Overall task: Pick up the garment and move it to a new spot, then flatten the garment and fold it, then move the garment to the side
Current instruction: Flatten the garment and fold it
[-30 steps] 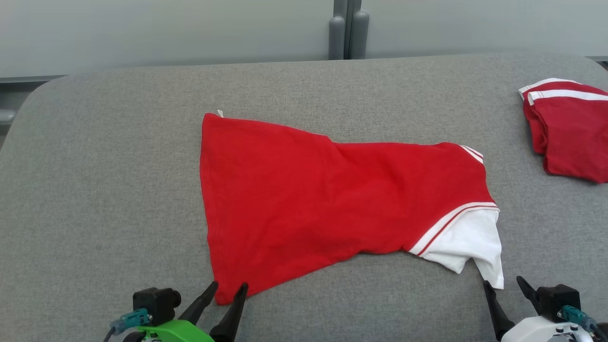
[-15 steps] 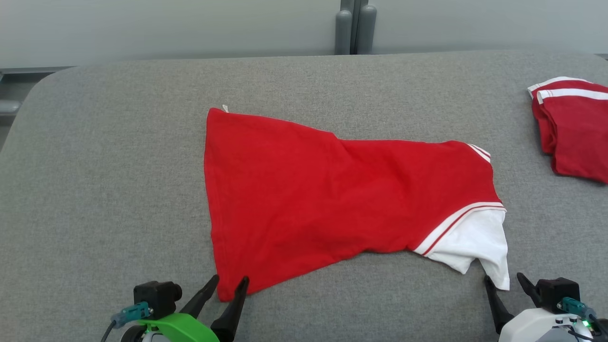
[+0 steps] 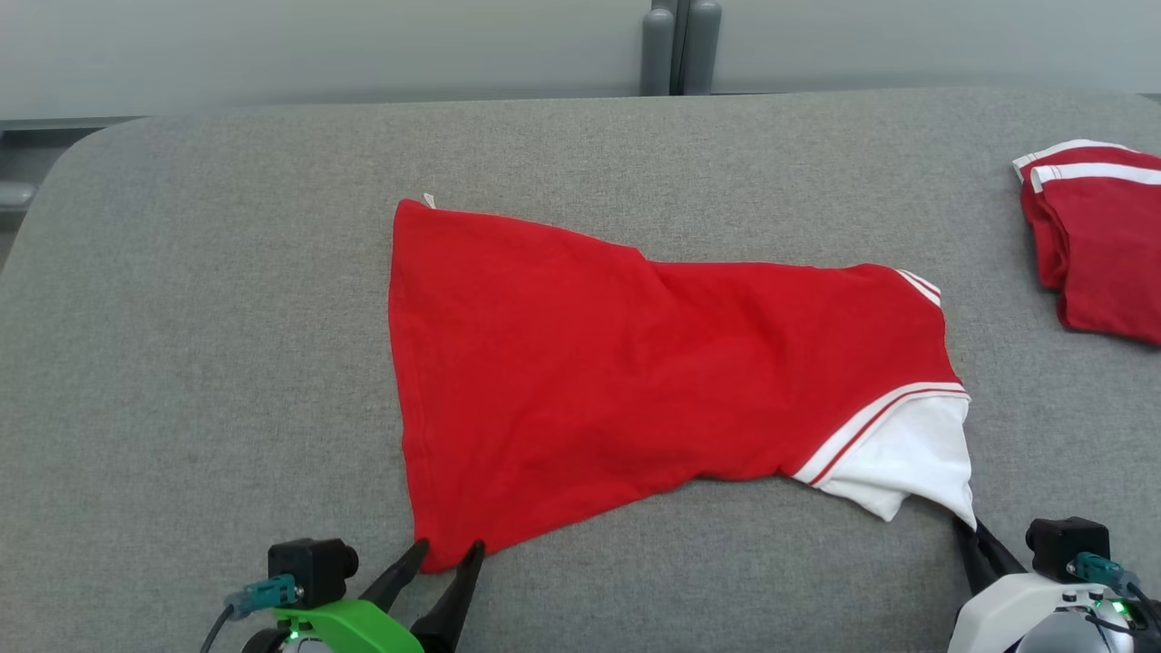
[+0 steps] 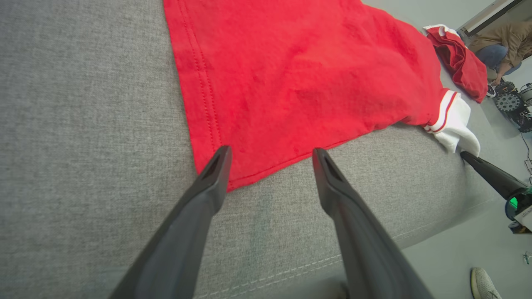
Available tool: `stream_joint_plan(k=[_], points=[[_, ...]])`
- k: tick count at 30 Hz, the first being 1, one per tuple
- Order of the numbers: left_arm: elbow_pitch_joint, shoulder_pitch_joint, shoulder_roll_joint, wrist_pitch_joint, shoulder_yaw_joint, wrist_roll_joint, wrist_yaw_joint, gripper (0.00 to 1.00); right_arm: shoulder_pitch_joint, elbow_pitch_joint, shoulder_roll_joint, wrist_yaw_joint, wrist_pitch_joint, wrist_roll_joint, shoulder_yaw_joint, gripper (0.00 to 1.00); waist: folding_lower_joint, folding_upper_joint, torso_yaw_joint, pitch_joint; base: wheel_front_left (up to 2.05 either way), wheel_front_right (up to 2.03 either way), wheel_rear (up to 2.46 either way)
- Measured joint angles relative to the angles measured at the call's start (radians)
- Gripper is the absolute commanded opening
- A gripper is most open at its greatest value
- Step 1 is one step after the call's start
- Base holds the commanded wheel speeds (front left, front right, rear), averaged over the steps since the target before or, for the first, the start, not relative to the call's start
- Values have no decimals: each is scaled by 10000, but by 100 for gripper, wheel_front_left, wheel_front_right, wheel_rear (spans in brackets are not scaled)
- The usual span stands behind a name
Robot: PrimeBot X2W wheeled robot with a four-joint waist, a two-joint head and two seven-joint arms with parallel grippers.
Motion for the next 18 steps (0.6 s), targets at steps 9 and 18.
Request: stream_joint_plan(k=[9,18], points=[[399,-17,44,263,25,-205,59,100,-194,232,10,107,-2,2,4,0,0,0,-73,16,0,0,0],[871,-206,15,334,282,-334,236,100,-342,407,17,159,-63,2,19,0,0,0,-227,31,0,0,0]])
